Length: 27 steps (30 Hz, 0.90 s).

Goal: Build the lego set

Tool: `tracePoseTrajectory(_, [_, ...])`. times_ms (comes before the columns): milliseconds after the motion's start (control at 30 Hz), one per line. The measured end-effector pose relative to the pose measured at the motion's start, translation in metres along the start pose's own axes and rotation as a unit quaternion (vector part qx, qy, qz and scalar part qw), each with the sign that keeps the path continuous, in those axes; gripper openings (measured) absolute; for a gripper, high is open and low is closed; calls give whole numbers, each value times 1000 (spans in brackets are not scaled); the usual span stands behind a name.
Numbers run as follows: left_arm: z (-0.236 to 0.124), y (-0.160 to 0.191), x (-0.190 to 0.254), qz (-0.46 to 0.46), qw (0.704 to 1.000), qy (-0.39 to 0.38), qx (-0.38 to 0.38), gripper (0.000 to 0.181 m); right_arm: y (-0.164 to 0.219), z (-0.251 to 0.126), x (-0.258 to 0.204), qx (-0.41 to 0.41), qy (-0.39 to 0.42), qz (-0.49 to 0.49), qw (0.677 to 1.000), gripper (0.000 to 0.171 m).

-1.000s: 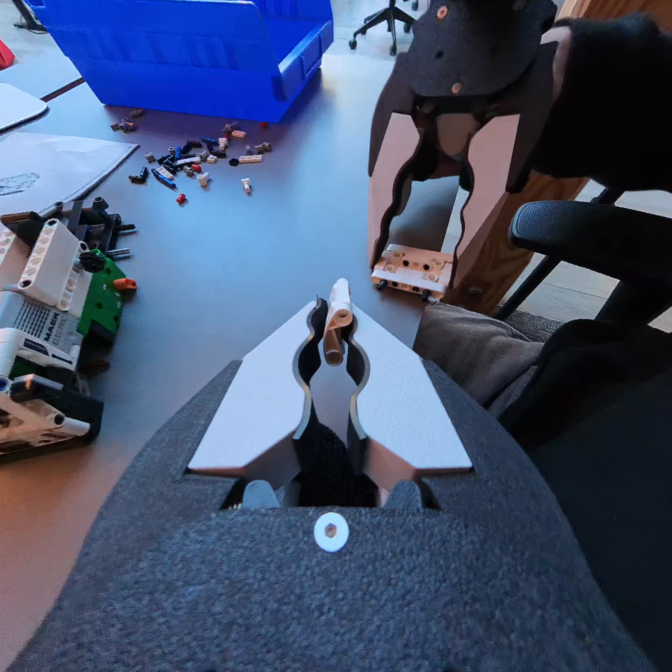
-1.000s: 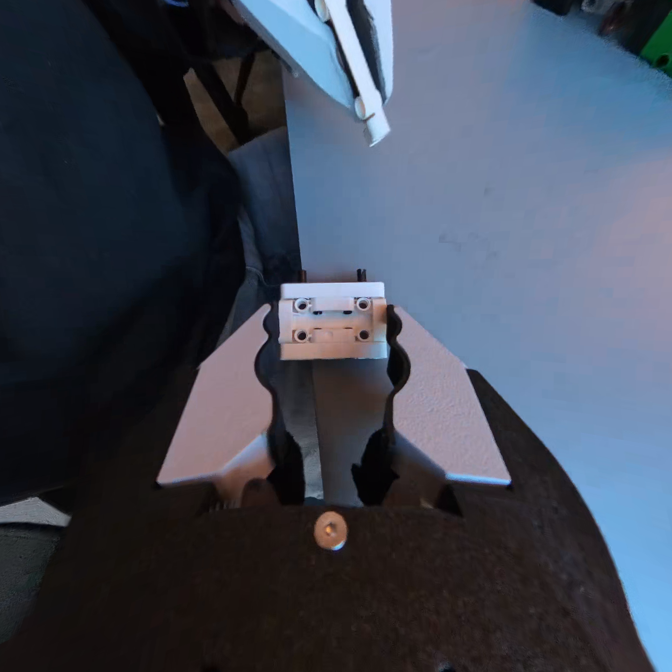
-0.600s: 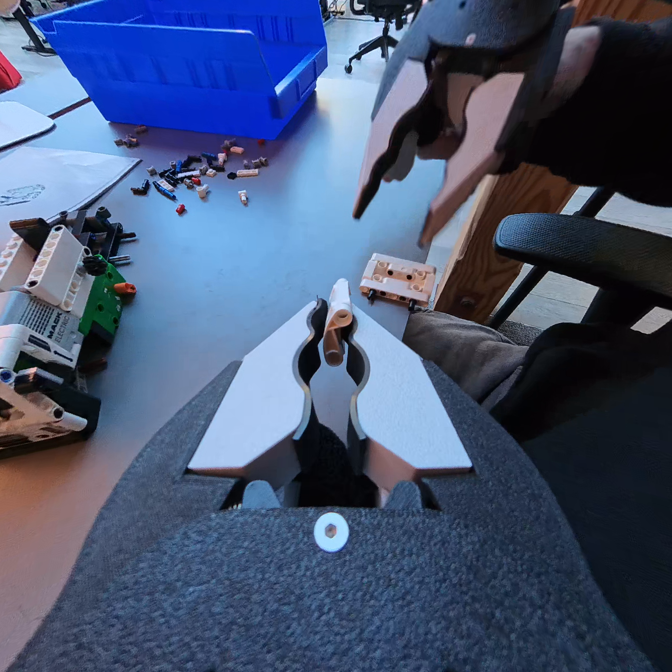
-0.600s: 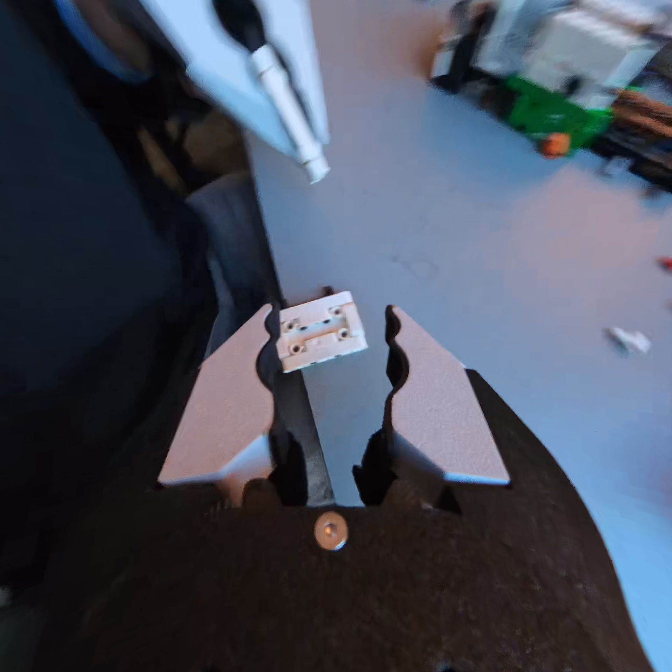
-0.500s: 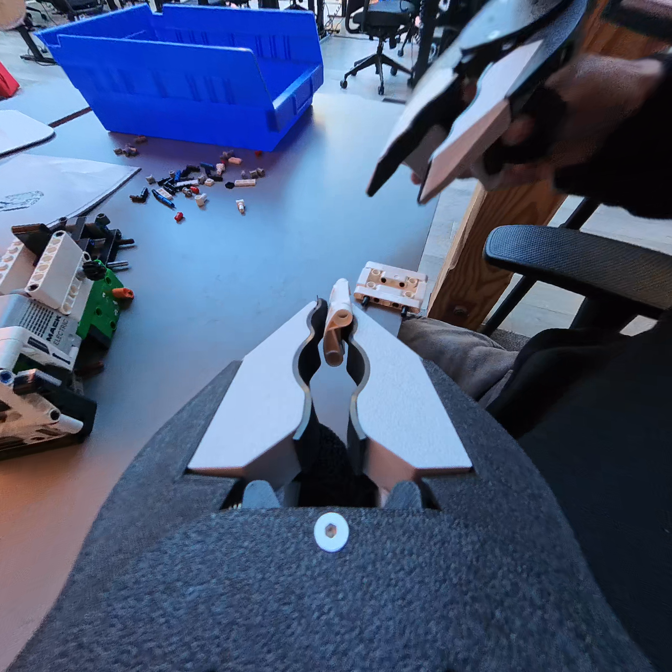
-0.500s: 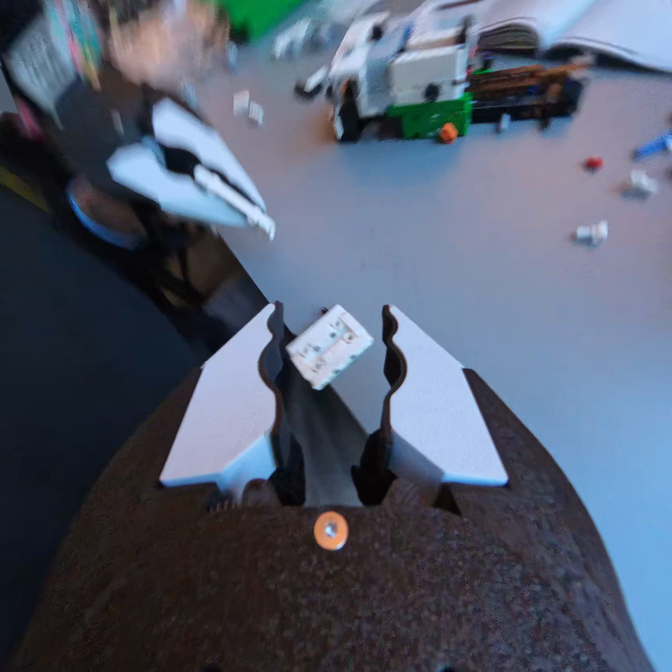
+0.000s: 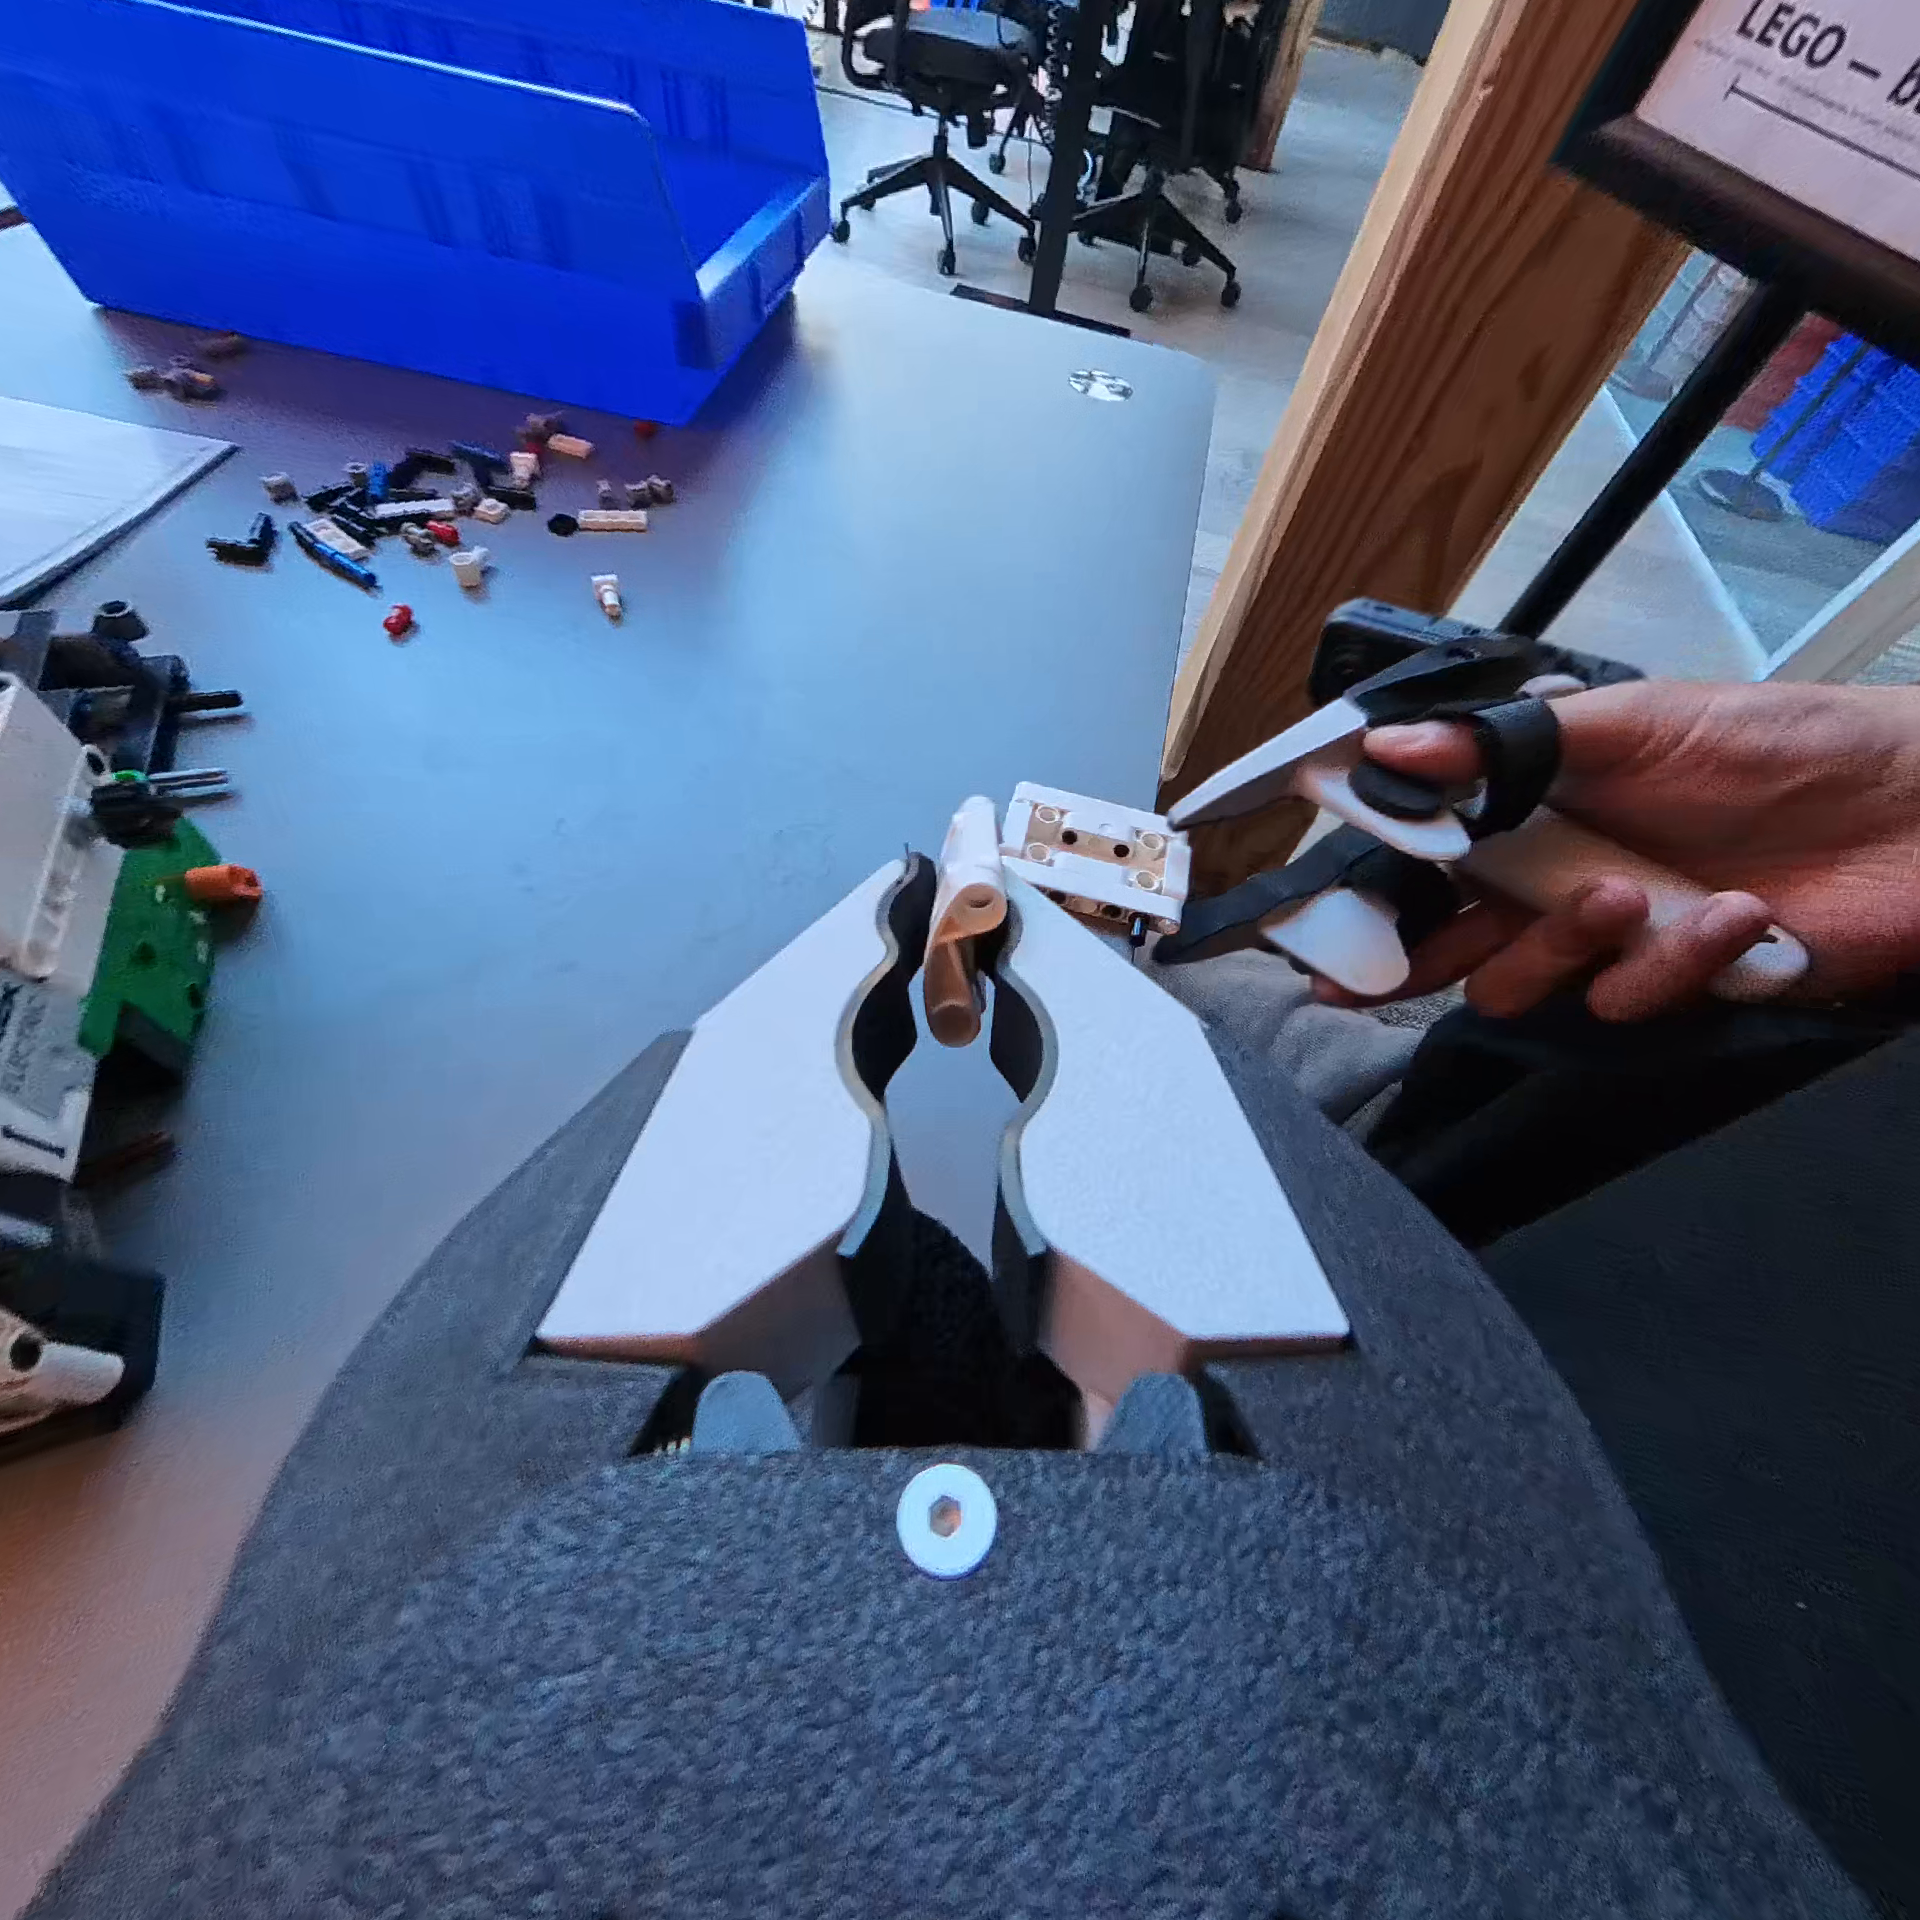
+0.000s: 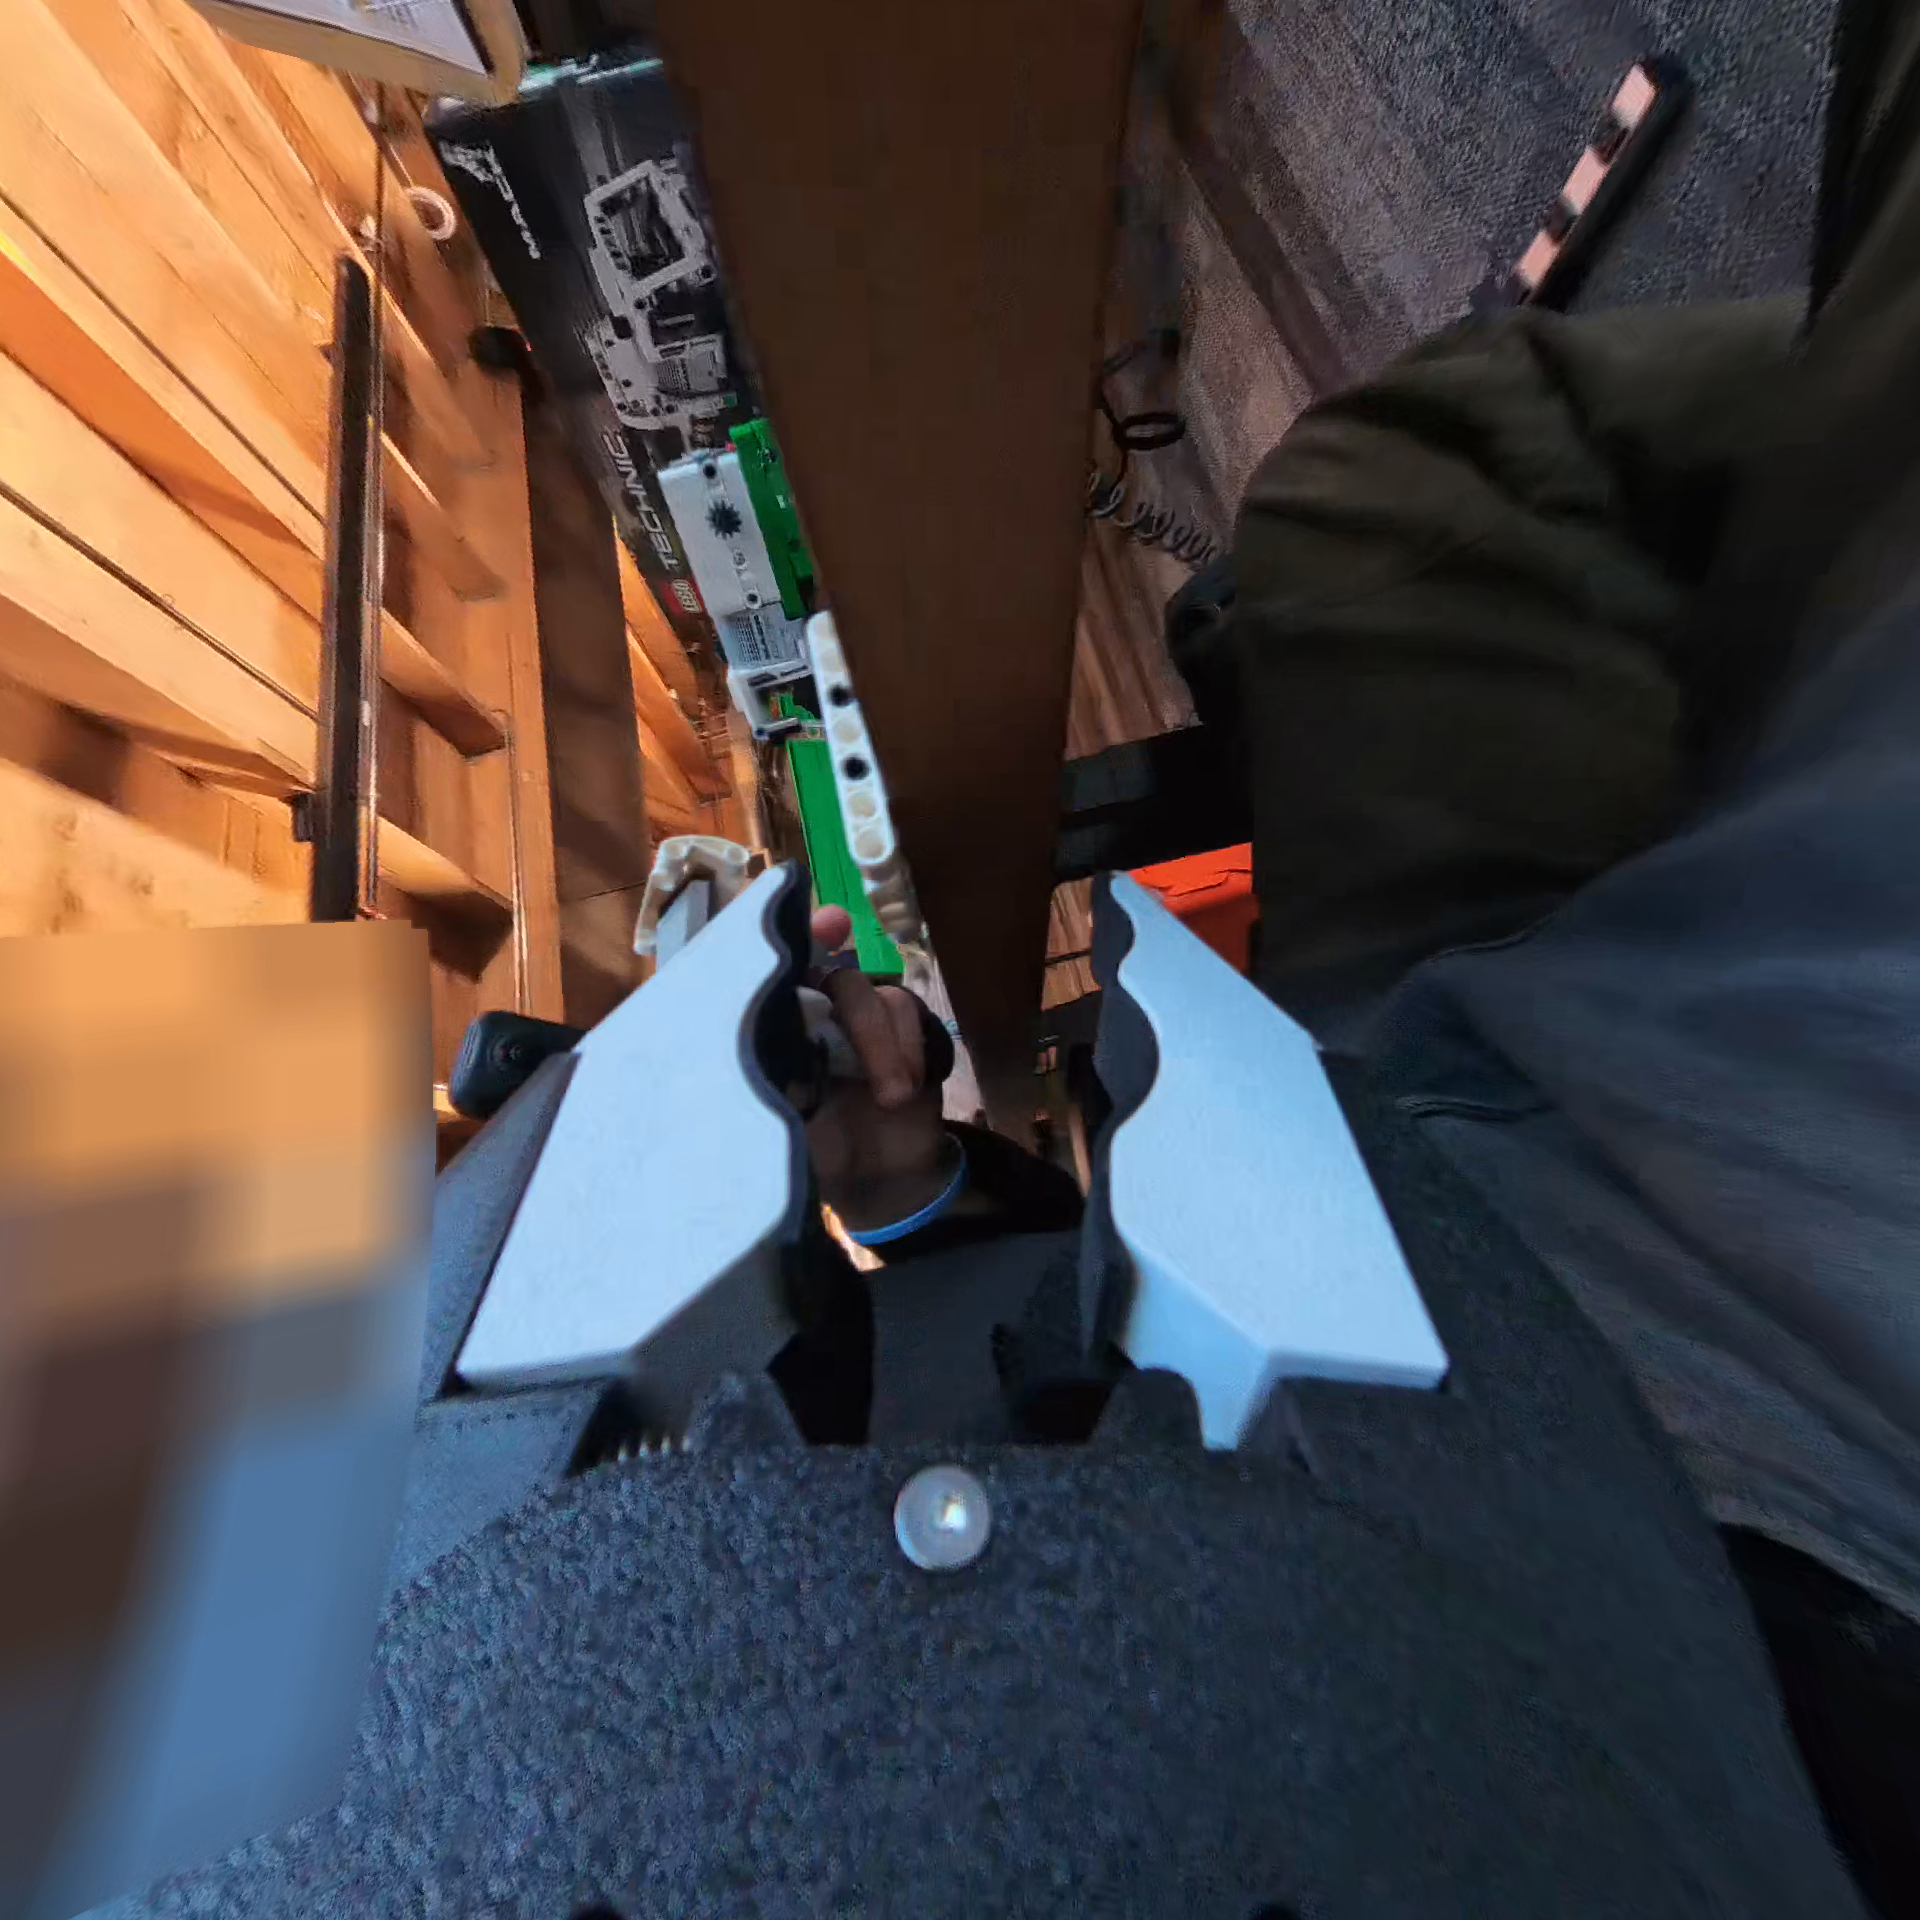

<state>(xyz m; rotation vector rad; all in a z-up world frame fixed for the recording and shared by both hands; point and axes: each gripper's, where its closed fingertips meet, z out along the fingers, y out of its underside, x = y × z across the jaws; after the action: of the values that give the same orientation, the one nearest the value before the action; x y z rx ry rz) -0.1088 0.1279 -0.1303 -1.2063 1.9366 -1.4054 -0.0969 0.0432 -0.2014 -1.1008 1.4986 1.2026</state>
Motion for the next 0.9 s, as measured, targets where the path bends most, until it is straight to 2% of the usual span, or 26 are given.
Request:
tracePoseTrajectory(167, [8,1,5,3,1000,14,-12,7,-4,11,-8,4,-7,-13,1000,45])
tracePoseTrajectory(233, [11,5,4,-1,1000,13,-23,6,-4,11,-2,-4,18,-34,999,32])
tracePoseTrajectory(333, [12,8,3,-12,999,11,-30,7,3,3,-6,-12,6,-33,999,15])
tracePoseTrajectory(367, [12,8,3,-15,999,11,-31,7,6,-2,-2,-15,26,-46,998,14])
tracePoseTrajectory(467, [12,9,7,-27,999,21,-31,6,14,-16,-8,-20,29,-124,992,7])
tracePoseTrajectory(567, [14,6,12,-48,997,49,-26,6,24,-19,-43,-39,6,-271,962,6])
tracePoseTrajectory(633, [14,2,14,-76,994,77,-16,6,23,-15,-66,-52,26,-409,911,7])
tracePoseTrajectory(733, [15,-3,10,-120,987,111,-3,6,11,-3,-110,-50,6,-564,824,7])
tracePoseTrajectory(767, [15,-7,10,-138,982,128,3,6,9,4,-122,-58,-3,-623,780,7])
tracePoseTrajectory(833, [17,-12,4,-166,974,152,12,6,18,21,-140,-89,-57,-735,670,7])
tracePoseTrajectory(900, [21,-16,-6,-184,968,171,8,6,6,40,-136,-116,-46,-808,576,7])
